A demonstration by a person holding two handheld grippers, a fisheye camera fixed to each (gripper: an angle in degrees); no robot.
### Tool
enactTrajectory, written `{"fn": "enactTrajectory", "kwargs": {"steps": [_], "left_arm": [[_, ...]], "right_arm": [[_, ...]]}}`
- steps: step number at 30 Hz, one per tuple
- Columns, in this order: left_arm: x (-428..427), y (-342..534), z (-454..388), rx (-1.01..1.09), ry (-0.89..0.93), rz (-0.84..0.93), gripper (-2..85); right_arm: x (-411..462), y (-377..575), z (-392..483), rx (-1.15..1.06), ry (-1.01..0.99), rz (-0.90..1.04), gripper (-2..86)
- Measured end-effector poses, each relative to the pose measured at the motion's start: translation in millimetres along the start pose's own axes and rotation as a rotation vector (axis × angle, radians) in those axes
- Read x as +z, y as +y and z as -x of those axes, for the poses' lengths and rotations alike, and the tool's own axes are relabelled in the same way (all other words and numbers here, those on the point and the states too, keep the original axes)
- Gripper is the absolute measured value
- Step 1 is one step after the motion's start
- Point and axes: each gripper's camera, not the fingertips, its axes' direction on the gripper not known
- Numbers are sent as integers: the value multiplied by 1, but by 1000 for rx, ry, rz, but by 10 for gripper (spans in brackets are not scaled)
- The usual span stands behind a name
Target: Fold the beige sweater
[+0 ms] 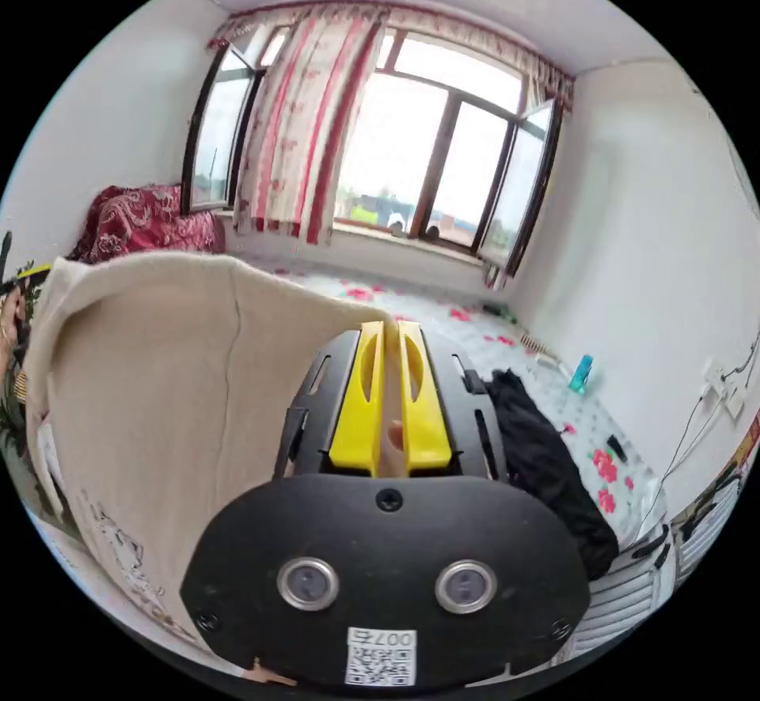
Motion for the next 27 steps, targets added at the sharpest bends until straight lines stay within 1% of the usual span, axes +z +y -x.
{"fn": "enactTrajectory", "kwargs": {"steps": [1,2,3,4,7,9,11,14,16,17,18,19,20,22,23,24,27], "left_arm": [[18,5,4,-5,-23,27,79],[44,23,12,-48,-97,50,67],[63,45,21,-77,-120,73,65],[71,57,24,-77,-115,86,69],[114,128,39,-103,-117,206,76],[149,182,42,-120,-76,331,86],[173,213,37,-128,-25,425,100],[201,243,13,-113,48,497,120],[225,254,-10,-46,51,570,132],[243,260,-24,11,21,623,132],[261,265,-32,50,-39,678,123],[270,267,-35,66,-63,701,118],[277,264,-36,91,-50,701,92],[283,252,-27,94,-43,716,60],[284,242,-17,91,0,747,43],[279,230,-3,77,40,737,29],[262,199,48,50,44,722,21]], "right_arm": [[40,12,-2,69,12,141,18],[54,20,-1,88,19,181,19],[71,39,4,75,-3,207,24],[85,59,13,33,-48,216,30],[114,95,43,-64,-141,287,44],[128,103,66,-117,-231,320,50],[141,99,94,-180,-307,349,55],[162,72,142,-258,-438,356,62],[186,44,179,-276,-544,387,69],[194,36,188,-277,-572,402,71],[210,24,205,-284,-615,434,75],[227,14,222,-299,-632,465,79],[236,10,230,-309,-631,481,80],[272,-4,259,-357,-604,557,84],[280,-7,265,-371,-597,578,84],[297,-13,276,-402,-581,620,83],[330,-31,295,-503,-547,735,72]]}}
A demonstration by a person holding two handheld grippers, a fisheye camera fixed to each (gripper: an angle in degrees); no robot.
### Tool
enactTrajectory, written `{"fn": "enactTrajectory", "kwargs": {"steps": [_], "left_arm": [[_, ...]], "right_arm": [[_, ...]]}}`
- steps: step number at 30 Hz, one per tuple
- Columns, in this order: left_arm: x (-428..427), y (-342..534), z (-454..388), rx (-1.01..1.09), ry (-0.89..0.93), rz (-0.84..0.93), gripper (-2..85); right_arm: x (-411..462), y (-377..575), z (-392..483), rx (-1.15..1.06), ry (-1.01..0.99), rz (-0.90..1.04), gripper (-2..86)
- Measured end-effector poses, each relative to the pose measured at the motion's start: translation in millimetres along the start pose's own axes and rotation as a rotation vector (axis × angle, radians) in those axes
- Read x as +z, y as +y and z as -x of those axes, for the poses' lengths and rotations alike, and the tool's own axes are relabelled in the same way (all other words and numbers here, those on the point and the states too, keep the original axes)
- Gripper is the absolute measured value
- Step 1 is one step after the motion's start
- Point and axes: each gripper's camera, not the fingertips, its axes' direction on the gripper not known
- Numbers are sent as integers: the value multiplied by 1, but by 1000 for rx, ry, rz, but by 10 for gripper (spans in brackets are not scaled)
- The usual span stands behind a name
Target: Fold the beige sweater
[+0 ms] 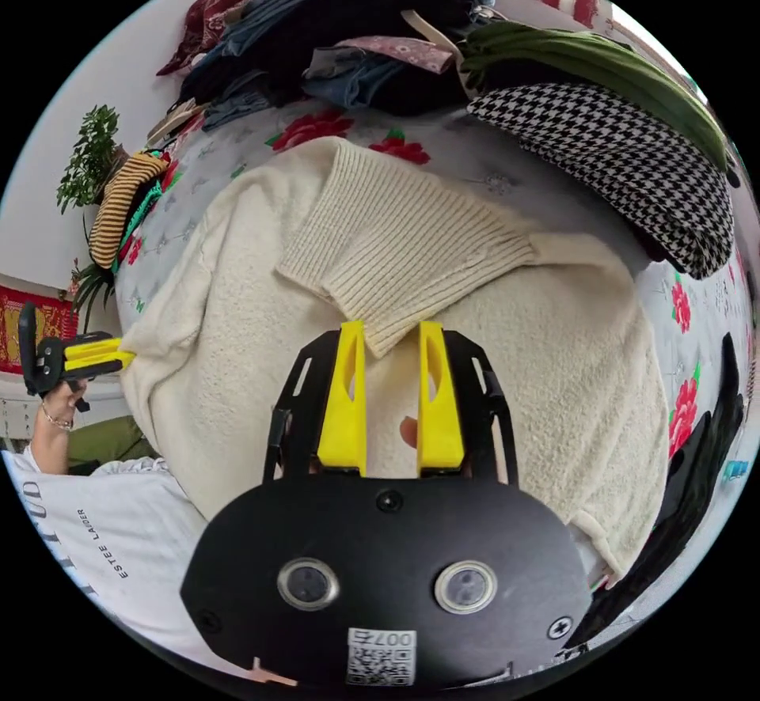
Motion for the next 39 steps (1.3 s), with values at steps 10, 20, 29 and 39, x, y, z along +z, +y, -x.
{"fn": "enactTrajectory", "kwargs": {"steps": [10,20,29,39], "left_arm": [[-91,-99,204,-412,-276,-260,88],[-40,9,81,-273,-8,-315,94],[-4,99,-10,-65,118,-16,136],[-37,122,-42,202,-18,74,30]], "right_arm": [[-185,-68,-77,215,-84,-564,74],[-117,135,-91,269,29,-204,92],[-105,344,-67,438,-70,-33,93],[-98,365,-25,261,-73,45,45]]}}
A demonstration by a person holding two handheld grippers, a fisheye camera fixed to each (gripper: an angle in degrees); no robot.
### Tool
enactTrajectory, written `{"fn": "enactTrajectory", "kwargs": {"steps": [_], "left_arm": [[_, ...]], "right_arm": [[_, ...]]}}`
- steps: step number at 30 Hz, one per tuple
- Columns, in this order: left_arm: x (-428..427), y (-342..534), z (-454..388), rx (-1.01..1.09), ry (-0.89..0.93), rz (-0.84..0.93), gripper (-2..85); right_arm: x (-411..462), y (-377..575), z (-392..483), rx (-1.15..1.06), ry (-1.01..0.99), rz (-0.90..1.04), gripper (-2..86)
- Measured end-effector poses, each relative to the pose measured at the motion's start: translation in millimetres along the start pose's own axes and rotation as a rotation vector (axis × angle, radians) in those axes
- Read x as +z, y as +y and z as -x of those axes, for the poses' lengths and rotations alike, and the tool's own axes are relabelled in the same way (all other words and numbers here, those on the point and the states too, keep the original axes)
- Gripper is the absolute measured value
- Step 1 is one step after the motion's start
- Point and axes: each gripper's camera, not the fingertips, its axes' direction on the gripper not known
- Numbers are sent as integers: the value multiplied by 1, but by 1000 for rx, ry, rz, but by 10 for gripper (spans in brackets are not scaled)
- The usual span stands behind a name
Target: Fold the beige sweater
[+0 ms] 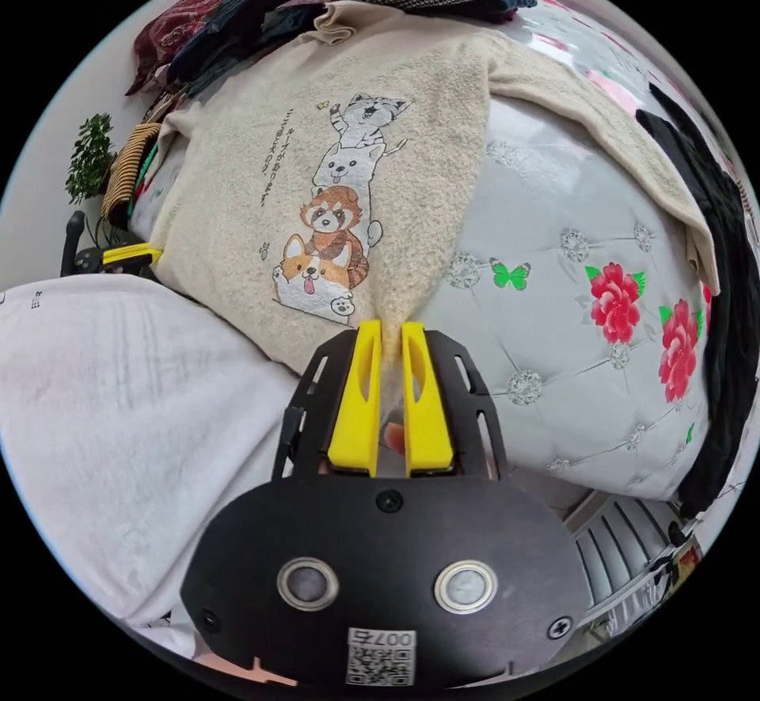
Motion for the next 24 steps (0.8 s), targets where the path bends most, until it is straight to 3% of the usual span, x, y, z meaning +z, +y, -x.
{"fn": "enactTrajectory", "kwargs": {"steps": [7,11,15,24], "left_arm": [[-4,73,4,-66,107,48,43],[-38,110,71,-396,301,-80,61],[-90,136,156,-623,364,-311,82],[-161,126,313,-844,380,-531,125]], "right_arm": [[18,57,8,44,-18,88,47],[-39,47,17,12,51,-185,57],[-61,-28,25,-66,-54,-294,69],[-30,-229,83,-190,-79,-249,82]]}}
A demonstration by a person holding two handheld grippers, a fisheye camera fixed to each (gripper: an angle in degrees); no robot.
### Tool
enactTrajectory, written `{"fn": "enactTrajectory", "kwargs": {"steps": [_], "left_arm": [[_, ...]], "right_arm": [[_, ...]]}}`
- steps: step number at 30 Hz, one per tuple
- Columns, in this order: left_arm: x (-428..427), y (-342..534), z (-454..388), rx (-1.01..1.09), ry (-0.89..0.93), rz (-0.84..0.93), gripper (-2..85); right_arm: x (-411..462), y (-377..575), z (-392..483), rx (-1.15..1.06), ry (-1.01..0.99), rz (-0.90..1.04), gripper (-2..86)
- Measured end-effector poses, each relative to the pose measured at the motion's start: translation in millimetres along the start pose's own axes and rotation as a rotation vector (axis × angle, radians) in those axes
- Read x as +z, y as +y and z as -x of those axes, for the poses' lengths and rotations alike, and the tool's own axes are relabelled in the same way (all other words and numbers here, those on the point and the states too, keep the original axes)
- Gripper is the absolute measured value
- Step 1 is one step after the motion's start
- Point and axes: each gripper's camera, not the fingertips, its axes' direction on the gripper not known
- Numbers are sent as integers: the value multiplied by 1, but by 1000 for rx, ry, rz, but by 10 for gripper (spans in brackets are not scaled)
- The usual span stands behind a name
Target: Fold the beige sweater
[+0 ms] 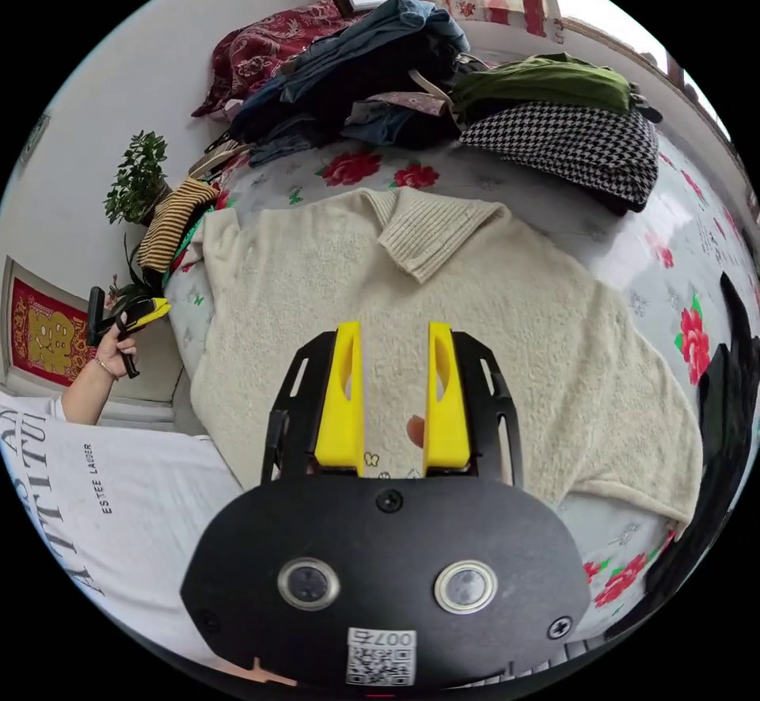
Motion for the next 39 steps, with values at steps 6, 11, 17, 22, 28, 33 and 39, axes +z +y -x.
{"fn": "enactTrajectory", "kwargs": {"steps": [6,11,17,22,28,33,39], "left_arm": [[-17,-81,41,-127,67,-83,139],[-29,-121,85,-284,191,-151,159],[-44,-143,109,-398,242,-216,104],[-94,-140,77,-265,394,-433,-5],[-155,-128,30,-65,144,-347,9],[-121,-105,116,-435,335,-240,137],[-101,-120,164,-713,519,-332,31]], "right_arm": [[69,-78,-7,-41,-7,217,78],[22,-136,-19,-66,233,-81,72],[-20,-155,-25,49,116,-308,75],[12,-69,15,-16,16,-229,69],[8,33,38,-37,0,-156,58],[-8,68,36,5,-122,-124,49],[-29,80,48,-36,-118,-149,30]]}}
